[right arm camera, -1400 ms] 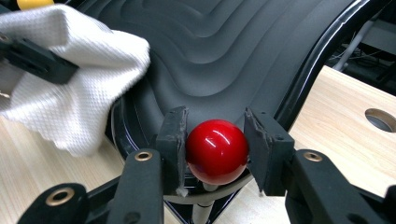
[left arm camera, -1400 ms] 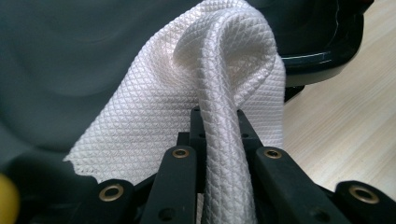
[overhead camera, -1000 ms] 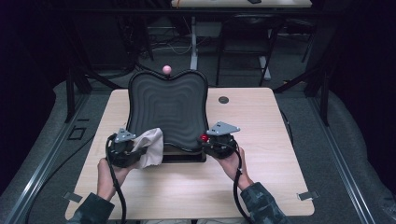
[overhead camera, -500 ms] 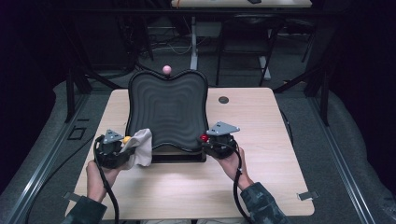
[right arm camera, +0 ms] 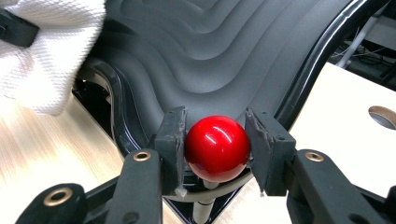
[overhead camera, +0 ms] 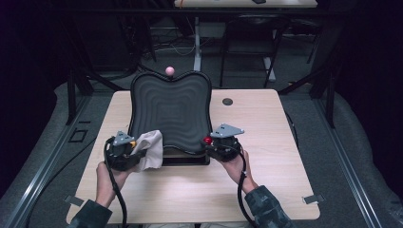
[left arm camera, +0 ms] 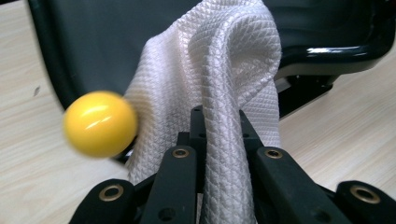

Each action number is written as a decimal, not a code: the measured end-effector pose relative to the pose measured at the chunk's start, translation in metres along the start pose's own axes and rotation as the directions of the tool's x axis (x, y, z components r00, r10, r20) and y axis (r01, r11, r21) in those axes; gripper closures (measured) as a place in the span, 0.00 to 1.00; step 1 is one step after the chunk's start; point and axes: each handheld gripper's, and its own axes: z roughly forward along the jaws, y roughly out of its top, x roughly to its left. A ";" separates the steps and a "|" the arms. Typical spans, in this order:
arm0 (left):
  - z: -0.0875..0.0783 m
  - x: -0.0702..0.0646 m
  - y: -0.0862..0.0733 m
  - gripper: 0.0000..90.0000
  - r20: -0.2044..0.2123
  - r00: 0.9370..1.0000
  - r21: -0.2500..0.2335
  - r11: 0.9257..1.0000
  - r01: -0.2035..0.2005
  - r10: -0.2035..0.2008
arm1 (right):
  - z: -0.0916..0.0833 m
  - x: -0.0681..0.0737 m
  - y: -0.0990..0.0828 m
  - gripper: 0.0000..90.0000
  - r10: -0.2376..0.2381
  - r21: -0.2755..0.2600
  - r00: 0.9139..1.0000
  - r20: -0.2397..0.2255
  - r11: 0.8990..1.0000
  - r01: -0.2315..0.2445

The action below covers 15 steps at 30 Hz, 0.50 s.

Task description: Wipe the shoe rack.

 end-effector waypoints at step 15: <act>0.037 -0.035 0.023 0.92 0.075 0.996 -0.003 0.998 -0.057 0.057 | 0.001 -0.001 -0.001 0.66 0.008 -0.002 1.000 -0.009 1.000 -0.008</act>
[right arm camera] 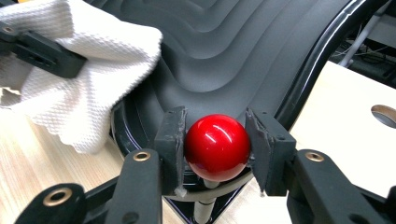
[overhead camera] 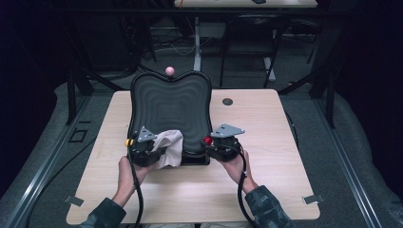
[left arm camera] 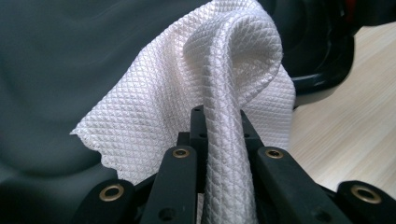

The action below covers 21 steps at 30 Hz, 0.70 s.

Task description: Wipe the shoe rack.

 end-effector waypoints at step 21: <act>0.023 -0.046 0.025 0.92 0.089 0.993 -0.056 0.996 -0.071 0.076 | 0.001 -0.001 -0.002 0.66 0.014 -0.003 1.000 -0.013 1.000 -0.014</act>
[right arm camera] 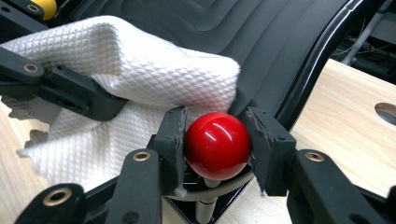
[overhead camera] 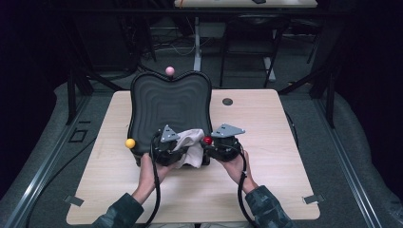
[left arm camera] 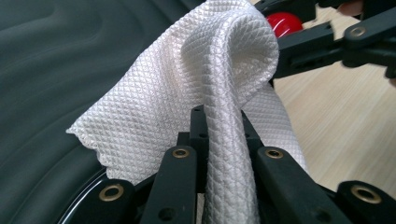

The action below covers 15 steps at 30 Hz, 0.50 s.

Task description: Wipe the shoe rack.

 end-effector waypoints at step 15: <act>0.008 -0.009 0.006 0.92 0.030 0.999 -0.008 1.000 -0.011 0.011 | 0.002 -0.001 -0.002 0.66 0.003 0.013 1.000 -0.004 1.000 -0.003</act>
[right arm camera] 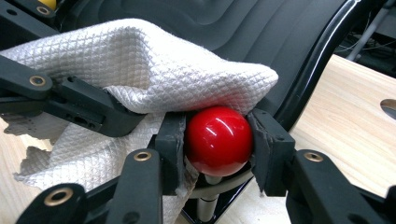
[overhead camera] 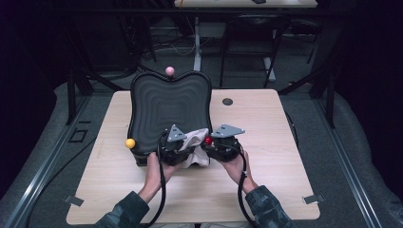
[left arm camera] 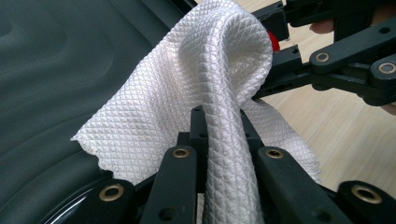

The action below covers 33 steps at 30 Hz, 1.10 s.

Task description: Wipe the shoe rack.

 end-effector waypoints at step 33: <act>-0.065 0.064 -0.041 0.92 -0.209 0.976 0.055 0.996 0.071 -0.058 | -0.001 0.002 0.002 0.66 -0.035 0.025 0.999 0.014 0.999 0.035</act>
